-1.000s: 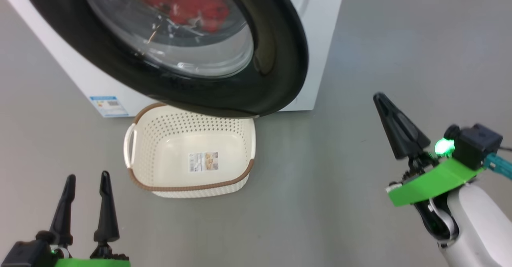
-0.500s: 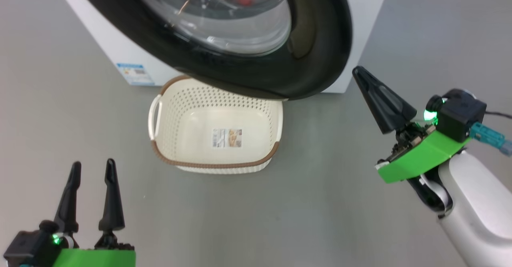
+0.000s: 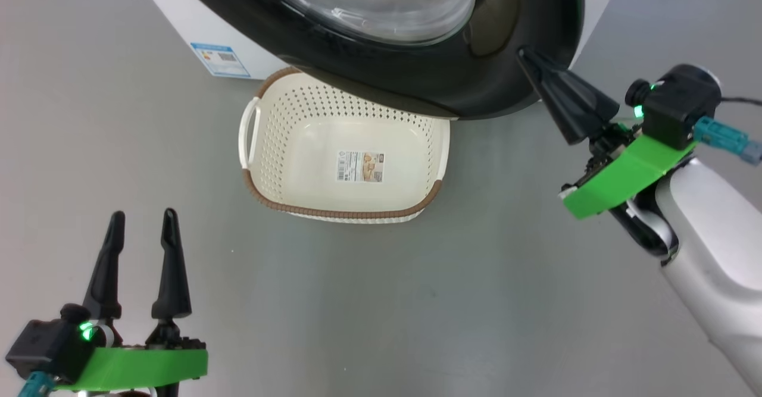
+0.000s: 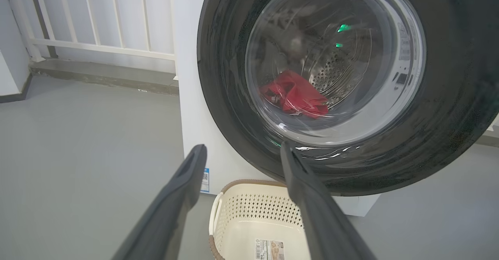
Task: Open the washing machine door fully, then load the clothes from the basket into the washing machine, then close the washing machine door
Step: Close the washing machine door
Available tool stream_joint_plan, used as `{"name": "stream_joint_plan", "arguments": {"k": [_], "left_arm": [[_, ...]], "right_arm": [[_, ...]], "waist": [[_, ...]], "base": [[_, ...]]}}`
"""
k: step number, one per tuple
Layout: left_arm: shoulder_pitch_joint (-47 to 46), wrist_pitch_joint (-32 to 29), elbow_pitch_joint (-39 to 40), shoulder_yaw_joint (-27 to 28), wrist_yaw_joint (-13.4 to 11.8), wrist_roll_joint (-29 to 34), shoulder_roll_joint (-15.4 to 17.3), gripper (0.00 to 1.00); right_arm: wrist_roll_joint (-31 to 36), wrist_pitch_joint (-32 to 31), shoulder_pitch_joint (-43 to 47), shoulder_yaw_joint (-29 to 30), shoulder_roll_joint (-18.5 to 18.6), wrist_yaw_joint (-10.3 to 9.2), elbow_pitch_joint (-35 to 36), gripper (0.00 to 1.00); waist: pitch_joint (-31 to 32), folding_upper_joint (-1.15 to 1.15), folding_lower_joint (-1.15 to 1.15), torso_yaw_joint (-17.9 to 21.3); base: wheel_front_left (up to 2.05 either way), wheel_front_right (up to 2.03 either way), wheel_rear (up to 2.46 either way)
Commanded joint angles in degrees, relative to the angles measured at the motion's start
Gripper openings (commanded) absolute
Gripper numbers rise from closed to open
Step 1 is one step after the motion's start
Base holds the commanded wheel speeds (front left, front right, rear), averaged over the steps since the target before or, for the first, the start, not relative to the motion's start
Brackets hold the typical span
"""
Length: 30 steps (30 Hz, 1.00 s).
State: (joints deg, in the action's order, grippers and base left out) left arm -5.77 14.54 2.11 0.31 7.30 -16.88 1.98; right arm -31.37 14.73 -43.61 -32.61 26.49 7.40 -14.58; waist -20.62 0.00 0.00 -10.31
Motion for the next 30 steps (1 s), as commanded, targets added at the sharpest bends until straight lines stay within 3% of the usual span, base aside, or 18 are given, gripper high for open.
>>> {"name": "stream_joint_plan", "arguments": {"k": [1, 30], "left_arm": [[-1.34, 0.46, 1.63, 1.84, 0.18, -0.07, 0.90, 1.00], [-4.83, 0.46, 3.24, 1.28, 0.19, -1.87, 0.90, 1.00]], "right_arm": [[-0.84, 0.27, -0.51, -0.69, 0.29, 0.09, 0.78, 0.00], [-2.91, 0.27, -17.47, 0.77, 8.34, 0.09, -4.83, 0.00]], "waist": [[-0.89, 0.00, 0.00, -0.60], [-10.00, 0.00, 0.00, -4.65]], "base": [[0.00, 0.00, 0.00], [0.00, 0.00, 0.00]]}}
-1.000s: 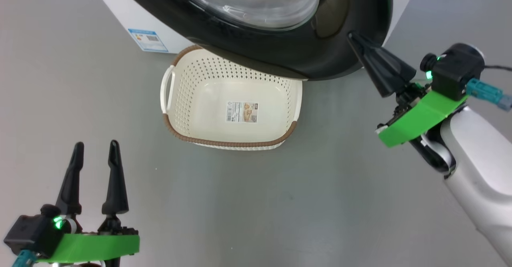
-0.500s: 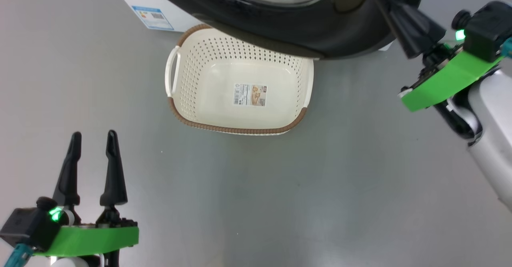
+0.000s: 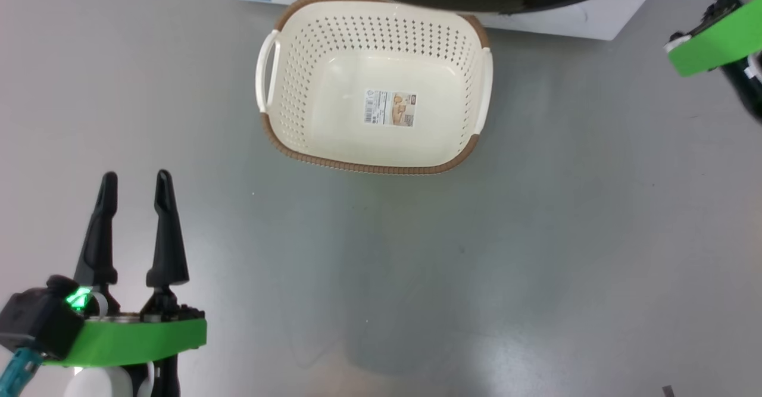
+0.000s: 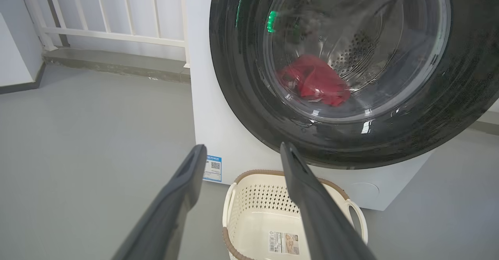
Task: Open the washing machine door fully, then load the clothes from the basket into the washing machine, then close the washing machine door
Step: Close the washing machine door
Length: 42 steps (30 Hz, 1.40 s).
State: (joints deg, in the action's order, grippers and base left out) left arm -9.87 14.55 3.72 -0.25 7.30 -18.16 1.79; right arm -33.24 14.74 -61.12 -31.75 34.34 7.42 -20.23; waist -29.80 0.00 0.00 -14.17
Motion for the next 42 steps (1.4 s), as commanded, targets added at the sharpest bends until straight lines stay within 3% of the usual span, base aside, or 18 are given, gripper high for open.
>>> {"name": "stream_joint_plan", "arguments": {"k": [1, 17, 25, 38, 39, 40, 41, 42], "left_arm": [[-0.88, 0.45, 1.64, 1.77, 0.19, -0.72, 1.09, 1.00], [-1.83, 0.45, 1.86, 1.00, -0.31, -2.29, 1.09, 1.00], [-1.99, 0.45, 2.02, 0.94, -0.56, -2.34, 1.09, 1.00], [-1.58, 0.45, 1.52, 1.34, -0.55, -1.45, 1.09, 1.00], [-1.56, 0.45, 1.41, 1.37, -0.53, -1.37, 1.09, 1.00], [-1.56, 0.45, 1.41, 1.37, -0.53, -1.37, 1.09, 1.00], [-1.51, 0.45, 1.28, 1.41, -0.51, -1.31, 1.09, 1.00], [-1.35, 0.45, 0.97, 1.51, -0.47, -1.08, 1.09, 1.00]], "right_arm": [[-1.23, 0.26, -0.85, -0.38, 0.79, 0.07, 0.42, 0.00], [-3.66, 0.26, -13.61, -7.09, 6.27, 0.07, -7.83, 0.00], [-2.96, 0.26, -15.73, -5.16, 5.19, 0.07, -12.06, 0.00], [-1.64, 0.26, -10.81, -3.96, 2.83, 0.07, -10.70, 0.00], [-1.54, 0.26, -10.27, -3.97, 2.63, 0.07, -10.40, 0.16], [-1.54, 0.26, -10.27, -3.97, 2.63, 0.07, -10.40, 0.16], [-1.44, 0.26, -9.61, -4.08, 2.41, 0.07, -10.06, 0.25], [-1.23, 0.26, -8.03, -4.54, 2.05, 0.07, -9.30, 0.46]], "waist": [[-1.11, 0.00, 0.00, -1.01], [-3.02, 0.00, 0.00, -3.13], [-2.97, 0.00, 0.00, -2.94], [0.02, 0.00, 0.00, -1.18], [0.40, 0.00, 0.00, -1.01], [0.40, 0.00, 0.00, -1.01], [0.86, 0.00, 0.00, -0.83], [1.91, 0.00, 0.00, -0.36]], "base": [[0.00, 0.00, 0.00], [0.00, 0.00, 0.00], [0.00, 0.00, 0.00], [0.00, 0.00, 0.00], [0.00, 0.00, 0.00], [0.00, 0.00, 0.00], [0.00, 0.00, 0.00], [0.00, 0.00, 0.00]]}}
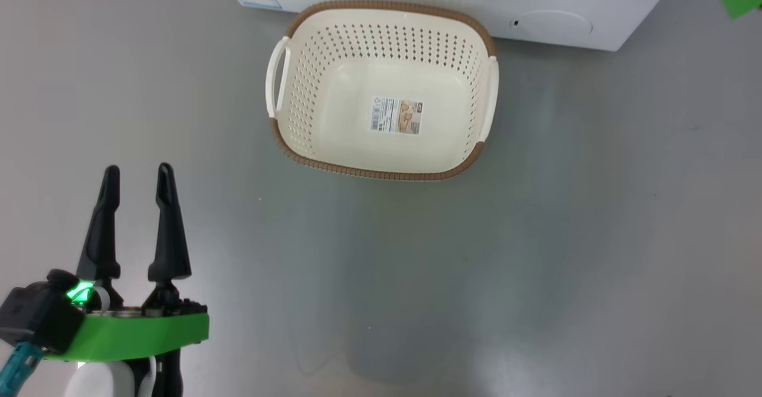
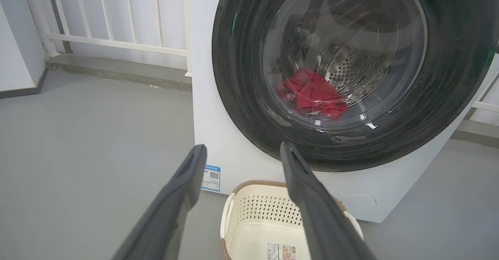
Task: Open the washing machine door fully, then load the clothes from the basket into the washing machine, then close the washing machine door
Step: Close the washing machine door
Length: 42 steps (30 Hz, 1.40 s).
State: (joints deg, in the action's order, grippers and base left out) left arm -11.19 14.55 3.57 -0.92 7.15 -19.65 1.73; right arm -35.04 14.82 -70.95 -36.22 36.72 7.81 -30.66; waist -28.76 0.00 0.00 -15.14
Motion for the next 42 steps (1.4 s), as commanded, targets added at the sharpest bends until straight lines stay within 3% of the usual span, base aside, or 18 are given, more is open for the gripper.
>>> {"name": "stream_joint_plan", "arguments": {"k": [1, 2, 3, 16, 30, 42], "left_arm": [[0.04, 0.45, 0.96, 2.25, -0.30, 0.57, 1.15, 1.00], [0.12, 0.45, 0.84, 2.32, -0.28, 0.76, 1.15, 1.00], [0.24, 0.45, 0.71, 2.40, -0.26, 0.92, 1.15, 1.00], [2.73, 0.45, -1.31, 3.51, 0.14, 3.57, 1.25, 1.00], [5.83, 0.45, -2.32, 2.85, 0.30, 2.72, 3.01, 1.00], [7.23, 0.45, -2.84, 1.25, 0.33, -0.18, 5.08, 1.00]], "right_arm": [[0.69, 0.18, 2.63, -0.13, -0.51, -0.32, 1.53, 0.71], [0.76, 0.18, 3.53, -0.11, -0.70, -0.32, 1.91, 0.97], [0.79, 0.18, 4.46, -0.05, -0.91, -0.32, 2.30, 1.00], [0.77, 0.18, 17.80, 2.33, -3.41, -0.32, 6.46, 1.00], [2.17, 0.18, 33.74, 10.65, -7.80, -0.32, 11.96, 1.00], [4.73, 0.18, 44.19, 19.30, -11.29, -0.32, 15.45, 1.00]], "waist": [[1.44, 0.00, 0.00, 0.88], [2.07, 0.00, 0.00, 1.18], [2.71, 0.00, 0.00, 1.50], [11.69, 0.00, 0.00, 6.86], [18.15, 0.00, 0.00, 12.87], [20.56, 0.00, 0.00, 14.97]], "base": [[0.00, 0.00, 0.00], [0.00, 0.00, 0.00], [0.00, 0.00, 0.00], [0.00, 0.00, 0.00], [0.00, 0.00, 0.00], [0.00, 0.00, 0.00]]}}
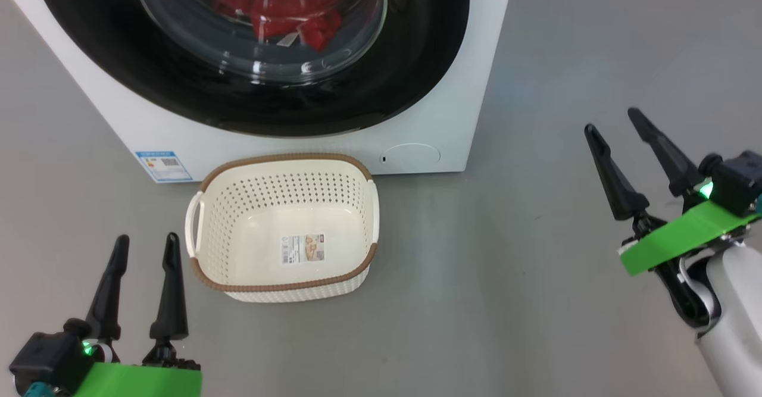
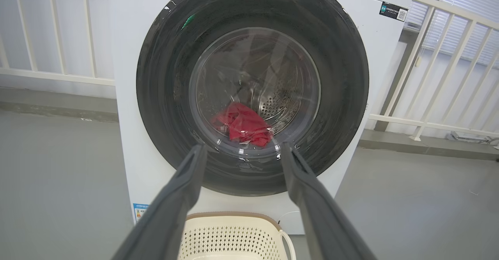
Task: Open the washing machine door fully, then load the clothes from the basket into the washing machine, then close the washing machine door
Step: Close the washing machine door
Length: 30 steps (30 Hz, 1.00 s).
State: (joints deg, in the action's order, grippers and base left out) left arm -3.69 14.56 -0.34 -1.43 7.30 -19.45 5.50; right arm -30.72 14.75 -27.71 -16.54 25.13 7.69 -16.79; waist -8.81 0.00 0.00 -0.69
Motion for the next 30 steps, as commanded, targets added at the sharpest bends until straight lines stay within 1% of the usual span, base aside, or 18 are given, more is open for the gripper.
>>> {"name": "stream_joint_plan", "arguments": {"k": [1, 6, 13, 19, 30], "left_arm": [[-0.18, 0.44, 0.97, 1.69, 0.17, -0.53, 1.42, 1.00], [0.08, 0.42, 0.60, 1.31, 0.18, -1.21, 1.90, 1.00], [0.71, 0.14, 0.85, 1.22, 0.15, -1.80, 2.49, 1.00], [1.24, 0.01, 1.10, 1.10, -0.03, -2.14, 2.67, 1.00], [1.66, 0.08, 0.90, 0.55, -0.19, -2.58, 2.51, 1.00]], "right_arm": [[0.55, 0.25, 1.79, 0.23, -0.01, -0.20, 1.94, 1.00], [0.94, 0.25, 6.30, 3.46, -1.50, -0.20, 4.41, 1.00], [2.77, 0.25, 11.37, 5.91, -3.50, -0.20, 6.60, 1.00], [3.64, 0.25, 13.85, 7.54, -5.04, -0.20, 7.36, 1.00], [3.76, 0.25, 15.30, 8.46, -5.79, -0.20, 7.44, 1.00]], "waist": [[0.86, 0.00, 0.00, 0.62], [2.14, 0.00, 0.00, 0.77], [2.53, 0.00, 0.00, 1.50], [2.83, 0.00, 0.00, 2.00], [3.24, 0.00, 0.00, 2.20]], "base": [[0.00, 0.00, 0.00], [0.00, 0.00, 0.00], [0.00, 0.00, 0.00], [0.00, 0.00, 0.00], [0.00, 0.00, 0.00]]}}
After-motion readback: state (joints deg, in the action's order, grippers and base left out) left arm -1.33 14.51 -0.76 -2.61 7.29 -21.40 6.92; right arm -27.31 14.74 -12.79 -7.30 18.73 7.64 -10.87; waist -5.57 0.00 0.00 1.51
